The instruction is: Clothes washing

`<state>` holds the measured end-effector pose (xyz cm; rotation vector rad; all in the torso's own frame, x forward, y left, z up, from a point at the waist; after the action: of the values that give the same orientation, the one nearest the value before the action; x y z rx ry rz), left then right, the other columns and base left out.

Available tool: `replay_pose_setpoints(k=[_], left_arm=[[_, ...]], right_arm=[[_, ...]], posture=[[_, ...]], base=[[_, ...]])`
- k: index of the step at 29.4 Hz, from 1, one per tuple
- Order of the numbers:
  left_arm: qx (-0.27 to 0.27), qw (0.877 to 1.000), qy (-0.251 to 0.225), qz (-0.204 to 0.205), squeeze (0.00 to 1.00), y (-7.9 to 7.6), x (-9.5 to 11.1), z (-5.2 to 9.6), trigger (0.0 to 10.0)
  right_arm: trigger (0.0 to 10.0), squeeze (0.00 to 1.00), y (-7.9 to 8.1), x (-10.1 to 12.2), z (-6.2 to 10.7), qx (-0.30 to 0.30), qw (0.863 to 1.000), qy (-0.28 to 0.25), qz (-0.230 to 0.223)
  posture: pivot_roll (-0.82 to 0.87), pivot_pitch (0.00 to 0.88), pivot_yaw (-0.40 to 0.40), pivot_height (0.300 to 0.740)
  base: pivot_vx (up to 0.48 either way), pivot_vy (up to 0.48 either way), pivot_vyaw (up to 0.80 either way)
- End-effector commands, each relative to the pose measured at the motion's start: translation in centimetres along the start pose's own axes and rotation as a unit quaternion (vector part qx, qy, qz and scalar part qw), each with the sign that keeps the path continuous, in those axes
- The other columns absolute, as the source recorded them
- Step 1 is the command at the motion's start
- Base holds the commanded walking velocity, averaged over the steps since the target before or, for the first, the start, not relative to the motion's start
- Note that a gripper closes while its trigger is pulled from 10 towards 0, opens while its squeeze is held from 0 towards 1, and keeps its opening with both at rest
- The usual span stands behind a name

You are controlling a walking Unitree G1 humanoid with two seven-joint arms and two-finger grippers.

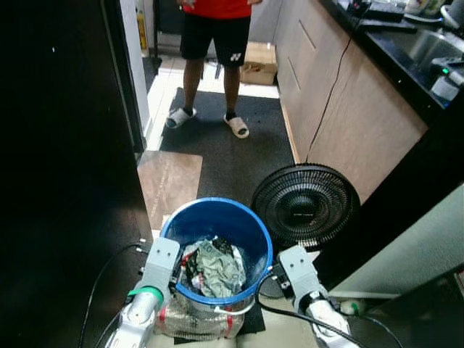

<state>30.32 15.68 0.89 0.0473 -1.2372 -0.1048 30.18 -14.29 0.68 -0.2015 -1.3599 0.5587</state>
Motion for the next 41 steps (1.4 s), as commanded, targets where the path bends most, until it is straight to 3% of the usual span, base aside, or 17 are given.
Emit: replay_pose_setpoints(k=[1, 21, 41], left_arm=[[-0.004, 1.000, 0.011, -0.004, 0.00, -0.30, -0.69, 0.19, 10.0], [-0.002, 1.000, 0.011, 0.001, 0.00, -0.34, -0.76, 0.24, 10.0], [0.001, 1.000, 0.013, 0.004, 0.00, -0.36, -0.83, 0.30, 10.0]], right_arm=[[10.0, 0.00, -0.08, -1.19, 0.61, -0.001, 1.000, 0.022, -0.001], [10.0, 0.00, 0.18, -1.40, 0.84, 0.000, 1.000, 0.024, -0.002], [10.0, 0.00, 0.24, -1.47, 0.92, 0.001, 1.000, 0.025, -0.002]], posture=[[0.09, 0.017, -0.034, 0.735], [0.09, 0.033, -0.033, 0.735], [0.09, 0.040, -0.032, 0.735]], base=[[0.000, 0.000, 0.00], [0.415, 0.000, 0.00], [0.000, 0.000, 0.00]])
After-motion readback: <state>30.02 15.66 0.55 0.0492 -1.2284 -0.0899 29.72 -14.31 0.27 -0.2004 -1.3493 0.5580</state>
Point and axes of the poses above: a point about 5 cm out from each wrist's last joint towards the gripper, its own z axis pointing back from the gripper into the wrist, its own x axis along the axis of the wrist's last joint, y = z × x, the point moved 2 cm from there along -z, pointing out of the wrist towards the gripper, and after that the axes turned 8 degrees about z, right-handed, at the moved point
